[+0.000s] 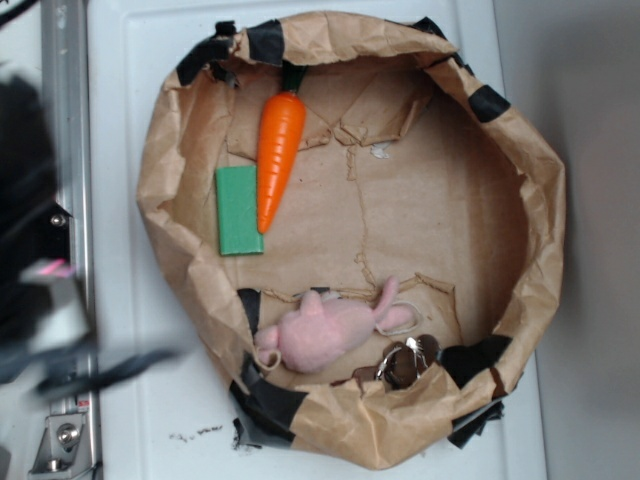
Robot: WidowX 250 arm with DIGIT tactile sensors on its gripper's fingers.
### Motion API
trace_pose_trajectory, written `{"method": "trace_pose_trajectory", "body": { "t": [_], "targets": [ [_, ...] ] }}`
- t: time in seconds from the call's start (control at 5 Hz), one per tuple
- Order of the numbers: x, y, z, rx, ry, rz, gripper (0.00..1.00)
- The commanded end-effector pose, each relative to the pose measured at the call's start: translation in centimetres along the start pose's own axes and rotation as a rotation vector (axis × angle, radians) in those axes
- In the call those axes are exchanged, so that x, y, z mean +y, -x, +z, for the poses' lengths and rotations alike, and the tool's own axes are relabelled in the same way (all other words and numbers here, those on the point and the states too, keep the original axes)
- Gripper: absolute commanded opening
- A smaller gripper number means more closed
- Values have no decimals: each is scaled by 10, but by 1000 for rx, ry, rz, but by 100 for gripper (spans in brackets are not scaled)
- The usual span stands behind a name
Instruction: Grab the carrot.
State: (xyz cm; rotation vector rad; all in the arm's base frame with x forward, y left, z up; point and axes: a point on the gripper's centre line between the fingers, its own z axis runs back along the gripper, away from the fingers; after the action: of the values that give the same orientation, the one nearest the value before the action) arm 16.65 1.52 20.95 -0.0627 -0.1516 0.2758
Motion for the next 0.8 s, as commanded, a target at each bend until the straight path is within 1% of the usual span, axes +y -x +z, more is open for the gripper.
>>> {"method": "trace_pose_trajectory", "body": {
  "t": [0.0,0.2,0.4,0.6],
  "targets": [
    [-8,-79,-72,-112,-38,512,100],
    [-5,-94,-121,-72,-165,640,100],
    [23,-89,-142,-30,-256,696,100],
    [61,-79,-144,-35,-288,839,100]
  ]
}}
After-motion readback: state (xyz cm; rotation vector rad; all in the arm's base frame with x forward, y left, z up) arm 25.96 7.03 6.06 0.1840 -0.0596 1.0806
